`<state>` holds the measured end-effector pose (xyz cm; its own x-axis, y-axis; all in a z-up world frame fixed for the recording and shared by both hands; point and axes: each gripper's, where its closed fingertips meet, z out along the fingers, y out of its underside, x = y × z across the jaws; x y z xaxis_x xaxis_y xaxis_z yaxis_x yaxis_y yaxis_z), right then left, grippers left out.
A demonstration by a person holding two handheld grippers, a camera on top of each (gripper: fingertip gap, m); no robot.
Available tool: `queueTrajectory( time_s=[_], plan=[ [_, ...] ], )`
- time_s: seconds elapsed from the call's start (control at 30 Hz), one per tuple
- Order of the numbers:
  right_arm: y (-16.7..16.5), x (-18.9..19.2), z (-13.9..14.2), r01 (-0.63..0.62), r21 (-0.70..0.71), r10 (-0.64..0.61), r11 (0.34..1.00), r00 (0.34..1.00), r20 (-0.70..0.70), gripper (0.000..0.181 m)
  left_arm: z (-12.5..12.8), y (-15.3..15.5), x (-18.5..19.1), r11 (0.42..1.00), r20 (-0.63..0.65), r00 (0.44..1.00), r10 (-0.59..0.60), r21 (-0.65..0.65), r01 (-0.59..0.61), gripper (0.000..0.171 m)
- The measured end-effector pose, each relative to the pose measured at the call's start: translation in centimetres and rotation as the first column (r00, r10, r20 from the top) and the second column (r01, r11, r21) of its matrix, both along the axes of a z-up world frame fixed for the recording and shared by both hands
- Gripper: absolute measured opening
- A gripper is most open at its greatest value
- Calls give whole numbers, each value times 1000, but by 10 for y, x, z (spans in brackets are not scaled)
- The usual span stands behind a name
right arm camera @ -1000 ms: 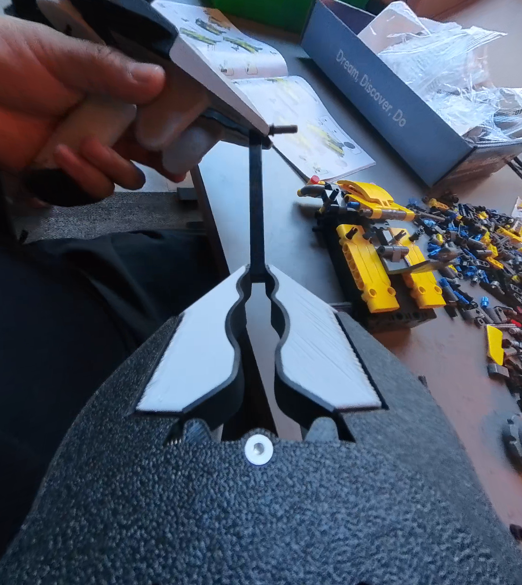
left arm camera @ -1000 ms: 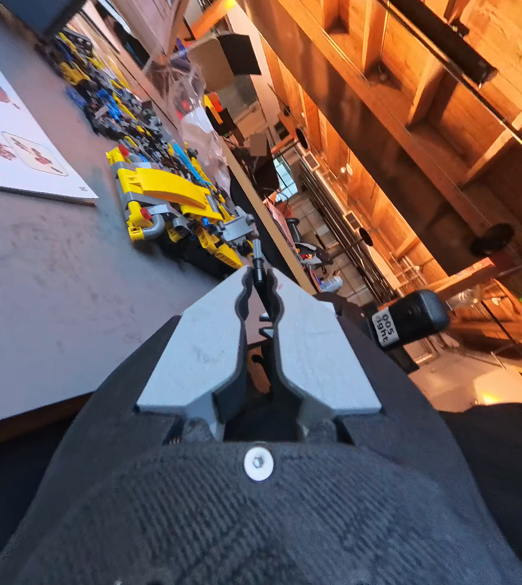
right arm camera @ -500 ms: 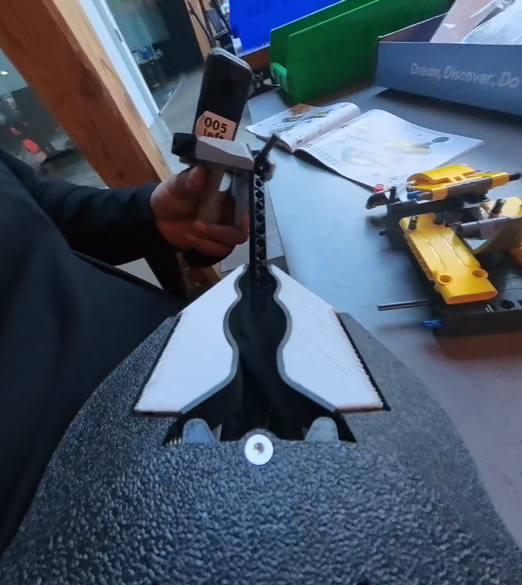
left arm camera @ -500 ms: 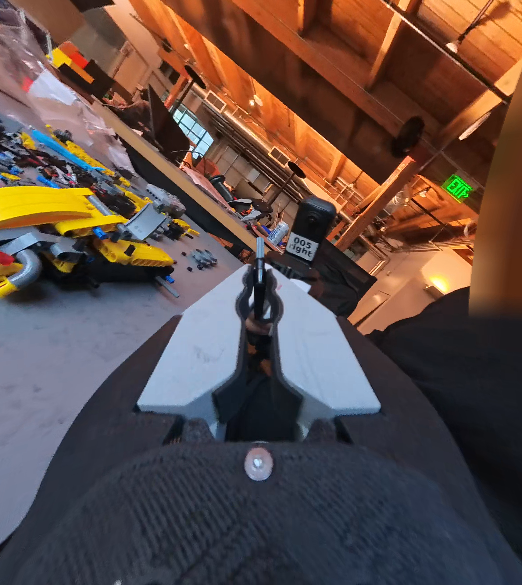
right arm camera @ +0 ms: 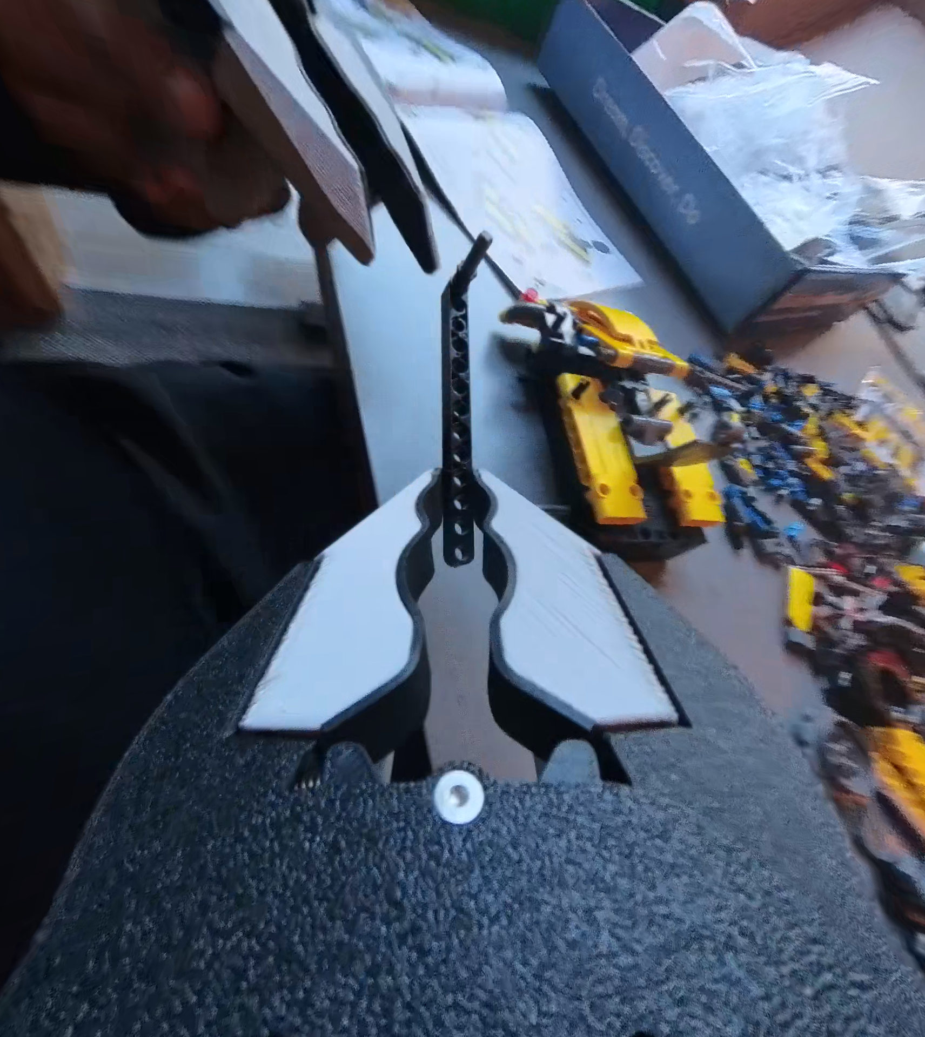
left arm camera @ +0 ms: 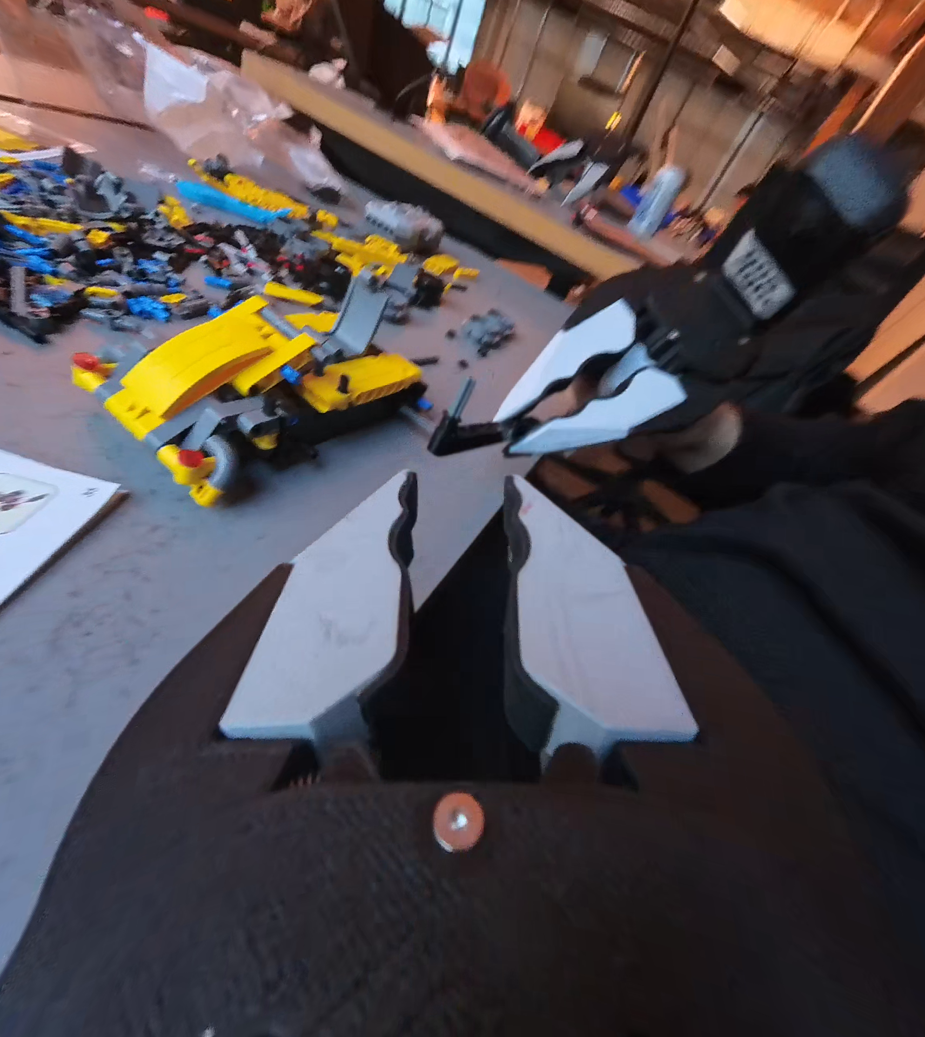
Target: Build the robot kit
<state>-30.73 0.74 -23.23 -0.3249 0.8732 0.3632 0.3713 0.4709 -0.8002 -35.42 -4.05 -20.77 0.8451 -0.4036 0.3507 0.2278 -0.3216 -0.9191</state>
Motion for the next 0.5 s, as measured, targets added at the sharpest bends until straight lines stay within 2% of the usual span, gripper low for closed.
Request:
queueTrajectory(
  time_s=[0.1, 0.23, 0.3, 0.5],
  plan=[
    [10, -6, -3, 34, 161, -32, 986, 999, -10, 9, -13, 0, -12, 997, -159, 986, 46, -49, -54, 27],
    [13, -13, 1, 57, 254, -48, 965, 998, -43, 9, -20, 0, -25, 991, -296, 951, 89, -65, -113, 22],
    [13, -15, 0, 53, 309, -39, 950, 998, -49, 9, -19, 0, -28, 991, -319, 943, 99, -51, -121, 22],
    [5, -17, -4, 35, 309, -21, 950, 999, -47, 9, -17, 2, -27, 994, -314, 945, 92, -33, -107, 24]
  ],
)
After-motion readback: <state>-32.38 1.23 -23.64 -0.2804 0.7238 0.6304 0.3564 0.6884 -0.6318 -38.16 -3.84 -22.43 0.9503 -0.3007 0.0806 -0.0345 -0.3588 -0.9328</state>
